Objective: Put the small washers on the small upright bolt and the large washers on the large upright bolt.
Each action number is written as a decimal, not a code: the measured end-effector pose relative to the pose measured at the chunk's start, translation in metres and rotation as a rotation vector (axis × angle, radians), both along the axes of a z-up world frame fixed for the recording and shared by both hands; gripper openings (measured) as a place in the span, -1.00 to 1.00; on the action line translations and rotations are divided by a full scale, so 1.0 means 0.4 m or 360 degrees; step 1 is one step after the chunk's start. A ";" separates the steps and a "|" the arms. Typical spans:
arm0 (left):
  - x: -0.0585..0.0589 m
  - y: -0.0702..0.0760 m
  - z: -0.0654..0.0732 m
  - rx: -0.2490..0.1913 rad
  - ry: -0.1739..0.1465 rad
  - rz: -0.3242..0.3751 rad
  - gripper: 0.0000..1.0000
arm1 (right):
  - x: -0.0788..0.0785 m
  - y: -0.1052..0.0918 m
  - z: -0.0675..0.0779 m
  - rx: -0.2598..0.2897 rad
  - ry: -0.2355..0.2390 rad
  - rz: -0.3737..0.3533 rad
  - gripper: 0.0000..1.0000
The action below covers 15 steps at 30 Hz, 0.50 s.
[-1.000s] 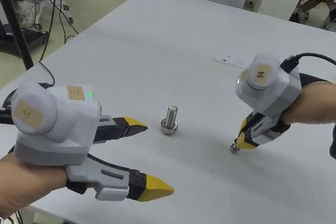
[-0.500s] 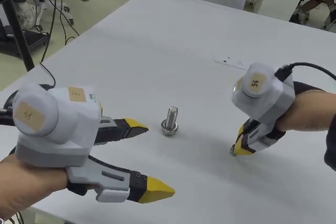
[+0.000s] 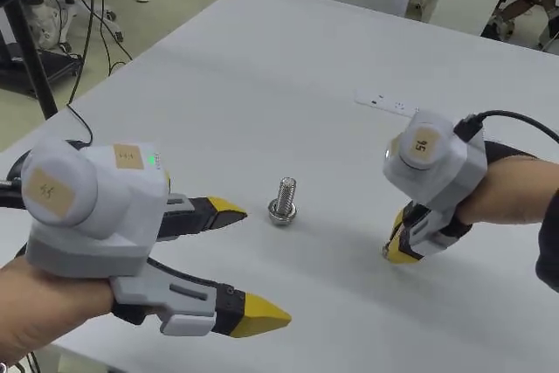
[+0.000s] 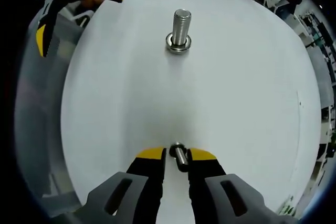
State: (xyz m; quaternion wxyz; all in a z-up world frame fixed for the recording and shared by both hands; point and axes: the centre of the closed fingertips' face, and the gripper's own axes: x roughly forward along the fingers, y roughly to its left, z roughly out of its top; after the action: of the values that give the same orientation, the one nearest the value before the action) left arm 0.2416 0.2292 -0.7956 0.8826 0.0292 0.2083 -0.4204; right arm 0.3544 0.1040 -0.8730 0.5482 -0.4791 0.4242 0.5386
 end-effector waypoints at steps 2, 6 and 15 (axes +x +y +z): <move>0.000 0.000 0.000 0.0002 0.0001 -0.0002 0.47 | 0.002 -0.001 -0.001 0.0001 -0.0003 -0.0003 -0.61; 0.002 -0.001 0.001 0.0002 0.0000 -0.0003 0.48 | 0.009 -0.001 -0.001 0.0024 -0.0006 -0.0025 -0.52; 0.005 -0.007 0.001 0.0009 0.0001 -0.0016 0.48 | 0.008 0.007 0.006 0.0149 -0.0001 -0.0126 -0.02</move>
State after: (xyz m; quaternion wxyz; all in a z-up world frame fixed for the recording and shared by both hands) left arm 0.2435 0.2262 -0.7951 0.8803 0.0327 0.2095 -0.4244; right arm 0.3577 0.1067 -0.8707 0.5909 -0.4359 0.4170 0.5357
